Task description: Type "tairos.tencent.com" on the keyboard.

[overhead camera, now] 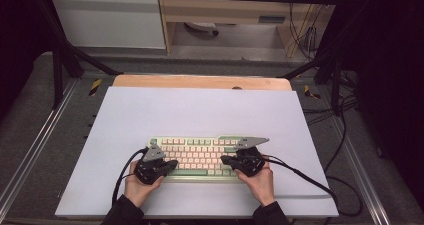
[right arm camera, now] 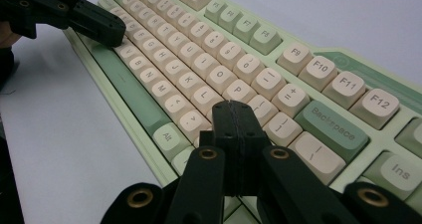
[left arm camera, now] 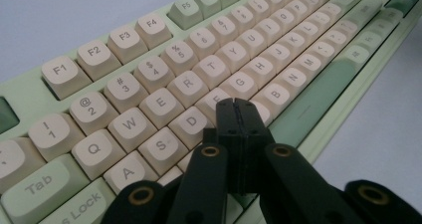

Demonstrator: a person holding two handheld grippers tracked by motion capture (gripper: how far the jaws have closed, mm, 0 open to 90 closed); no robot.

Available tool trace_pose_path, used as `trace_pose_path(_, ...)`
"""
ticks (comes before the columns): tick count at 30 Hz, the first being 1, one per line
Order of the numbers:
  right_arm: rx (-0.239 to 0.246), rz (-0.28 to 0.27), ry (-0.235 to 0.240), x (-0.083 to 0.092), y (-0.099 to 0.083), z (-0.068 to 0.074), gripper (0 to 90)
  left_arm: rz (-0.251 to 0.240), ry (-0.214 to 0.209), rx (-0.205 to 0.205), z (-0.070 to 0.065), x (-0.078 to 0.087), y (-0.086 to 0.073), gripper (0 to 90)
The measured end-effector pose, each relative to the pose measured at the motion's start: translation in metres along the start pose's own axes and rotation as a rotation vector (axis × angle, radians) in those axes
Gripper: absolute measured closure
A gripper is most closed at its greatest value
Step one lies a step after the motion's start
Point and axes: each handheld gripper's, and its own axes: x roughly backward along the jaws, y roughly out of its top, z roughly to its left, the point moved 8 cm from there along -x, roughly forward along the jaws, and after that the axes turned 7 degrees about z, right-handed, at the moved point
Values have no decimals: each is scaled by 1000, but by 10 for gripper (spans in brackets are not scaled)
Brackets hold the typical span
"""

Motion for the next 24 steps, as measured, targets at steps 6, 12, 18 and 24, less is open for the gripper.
trace_pose_path(6,-1,-2,2,1,0,1,900,-22,7,6,4,9,1,900)
trace_pose_path(12,-5,-6,6,1,1,1,900,-30,16,17,12,17,-1,900)
trace_pose_path(18,-10,-20,17,1,5,3,900,-36,28,36,21,24,-6,900)
trace_pose_path(24,-7,-29,19,-3,12,8,900,-35,32,35,25,26,-9,900)
